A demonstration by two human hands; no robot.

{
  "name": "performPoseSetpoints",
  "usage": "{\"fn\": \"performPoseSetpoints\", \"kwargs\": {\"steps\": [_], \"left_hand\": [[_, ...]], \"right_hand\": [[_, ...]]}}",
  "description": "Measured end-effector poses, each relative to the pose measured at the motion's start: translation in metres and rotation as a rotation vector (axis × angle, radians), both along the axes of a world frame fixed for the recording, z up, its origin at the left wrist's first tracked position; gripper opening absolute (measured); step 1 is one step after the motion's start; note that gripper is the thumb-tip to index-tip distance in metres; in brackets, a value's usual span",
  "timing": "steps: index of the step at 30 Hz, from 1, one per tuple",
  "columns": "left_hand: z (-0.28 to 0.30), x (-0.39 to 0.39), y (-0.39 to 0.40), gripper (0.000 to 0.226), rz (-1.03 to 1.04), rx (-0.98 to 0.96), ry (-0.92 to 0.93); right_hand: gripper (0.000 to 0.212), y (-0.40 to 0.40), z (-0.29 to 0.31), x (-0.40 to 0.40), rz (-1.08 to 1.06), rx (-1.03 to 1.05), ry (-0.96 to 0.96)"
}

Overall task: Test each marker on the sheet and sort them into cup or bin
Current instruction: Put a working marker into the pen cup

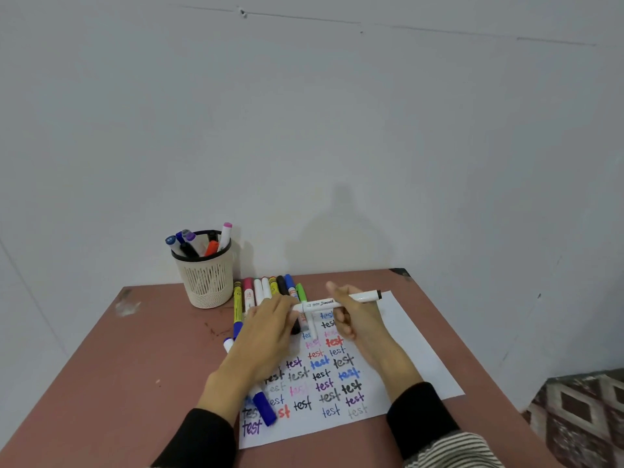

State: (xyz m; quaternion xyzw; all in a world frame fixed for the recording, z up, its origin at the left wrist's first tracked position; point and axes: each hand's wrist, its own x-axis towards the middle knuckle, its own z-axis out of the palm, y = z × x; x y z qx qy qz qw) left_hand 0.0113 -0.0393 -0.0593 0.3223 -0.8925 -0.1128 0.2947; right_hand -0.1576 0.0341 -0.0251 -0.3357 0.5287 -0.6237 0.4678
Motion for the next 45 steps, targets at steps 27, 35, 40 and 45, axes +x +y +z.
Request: {"fn": "performPoseSetpoints", "kwargs": {"steps": [27, 35, 40, 45], "left_hand": [[0.014, -0.008, 0.015, 0.045, -0.084, 0.121, -0.115], [0.013, -0.008, 0.013, 0.048, -0.056, 0.067, -0.099], [0.011, -0.007, 0.007, 0.047, -0.022, 0.007, -0.089], [0.012, -0.008, 0.007, 0.043, -0.018, 0.006, -0.124]], "right_hand": [[0.039, -0.012, -0.010, -0.010, 0.005, -0.046, -0.260], [0.035, -0.011, -0.007, -0.011, -0.011, -0.064, -0.209], [0.025, -0.012, -0.006, -0.009, 0.023, -0.025, -0.190], [0.026, -0.010, -0.008, -0.008, 0.103, 0.016, -0.088]]}}
